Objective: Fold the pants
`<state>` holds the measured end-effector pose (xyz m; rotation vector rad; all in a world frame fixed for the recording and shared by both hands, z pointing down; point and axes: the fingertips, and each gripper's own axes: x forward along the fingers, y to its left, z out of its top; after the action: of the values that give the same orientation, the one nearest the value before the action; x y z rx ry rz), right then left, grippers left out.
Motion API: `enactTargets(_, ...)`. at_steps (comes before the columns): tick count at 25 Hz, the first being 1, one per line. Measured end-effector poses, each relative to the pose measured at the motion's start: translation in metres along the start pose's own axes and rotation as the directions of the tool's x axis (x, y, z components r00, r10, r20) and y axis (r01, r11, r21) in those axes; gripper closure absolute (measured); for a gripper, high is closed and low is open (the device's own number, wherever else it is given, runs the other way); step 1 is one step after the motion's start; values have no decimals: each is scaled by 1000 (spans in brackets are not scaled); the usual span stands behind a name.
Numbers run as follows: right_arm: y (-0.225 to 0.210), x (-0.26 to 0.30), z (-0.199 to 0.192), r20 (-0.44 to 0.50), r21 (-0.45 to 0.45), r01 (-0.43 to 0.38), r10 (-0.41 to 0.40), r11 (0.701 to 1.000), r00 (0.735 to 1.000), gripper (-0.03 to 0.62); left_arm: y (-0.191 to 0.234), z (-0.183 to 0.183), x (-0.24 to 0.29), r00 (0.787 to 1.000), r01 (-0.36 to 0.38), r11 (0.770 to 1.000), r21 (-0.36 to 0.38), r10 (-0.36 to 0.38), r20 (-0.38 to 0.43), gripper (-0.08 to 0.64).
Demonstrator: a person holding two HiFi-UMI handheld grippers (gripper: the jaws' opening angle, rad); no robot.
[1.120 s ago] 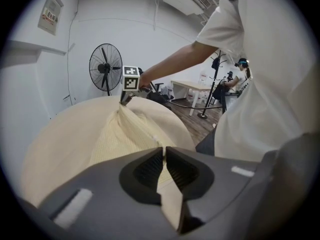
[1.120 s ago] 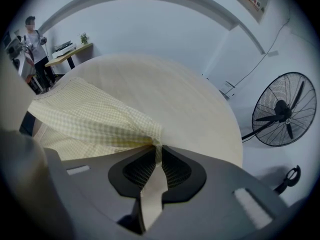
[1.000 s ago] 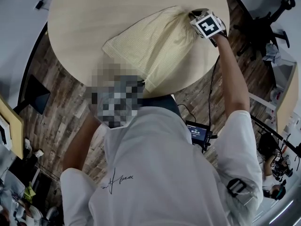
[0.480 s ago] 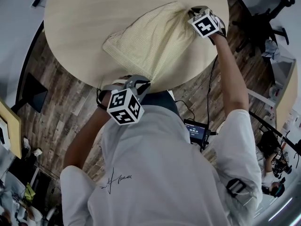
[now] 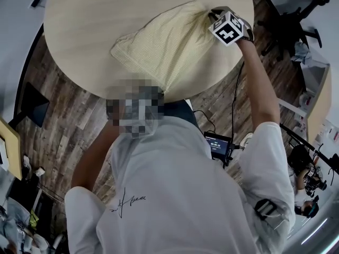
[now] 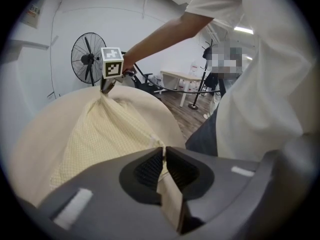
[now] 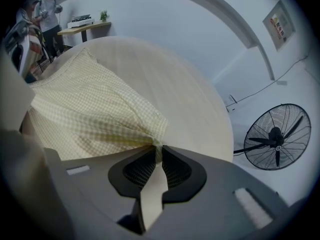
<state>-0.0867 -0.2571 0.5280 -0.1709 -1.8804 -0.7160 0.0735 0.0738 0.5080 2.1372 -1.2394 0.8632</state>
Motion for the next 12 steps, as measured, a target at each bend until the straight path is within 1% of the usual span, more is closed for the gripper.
enactTargets(3,3,1,-8,-12,-34,-12,12,999,1000,554,-5,3,2,1000,2,1000,7,-2,1,482)
enactTargets(6,7,0,-14,-38,-109,-8,3,994,999,554,-9,2,6,1000,5,1000,14,-5,0,482)
enactTargets(9,13,1,-24,-80,-198,-18,2,980,997,554,-13,-1,11,1000,18,1000,16,-18,-6,481)
enactTargets(12,18,0,-33,-115,-262,-48,18,964,993,552,-15,-4,15,999,31,999,16,-31,-12,480)
